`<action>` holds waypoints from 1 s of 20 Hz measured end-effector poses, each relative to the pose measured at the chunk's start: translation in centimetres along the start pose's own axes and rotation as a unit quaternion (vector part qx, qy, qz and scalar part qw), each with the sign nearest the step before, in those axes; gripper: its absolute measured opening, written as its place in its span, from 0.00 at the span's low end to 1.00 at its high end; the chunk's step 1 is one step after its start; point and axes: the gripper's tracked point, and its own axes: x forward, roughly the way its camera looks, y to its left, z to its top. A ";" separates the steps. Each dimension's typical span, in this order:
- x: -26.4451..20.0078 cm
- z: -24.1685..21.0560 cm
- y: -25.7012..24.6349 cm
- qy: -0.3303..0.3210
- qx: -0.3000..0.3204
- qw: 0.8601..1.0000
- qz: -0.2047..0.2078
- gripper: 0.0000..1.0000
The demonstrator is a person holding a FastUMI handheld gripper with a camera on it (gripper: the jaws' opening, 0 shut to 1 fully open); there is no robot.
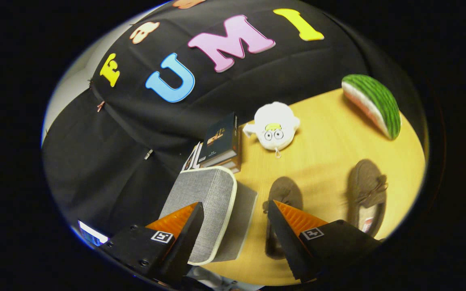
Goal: Open the storage box then place both shoes into the box .Put the left shoe in first, then the right shoe, with the right side of both shoes facing outward in a uniform manner.
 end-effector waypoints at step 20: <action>5.2 -10.4 4.9 0.185 0.197 0.956 0.111 0.71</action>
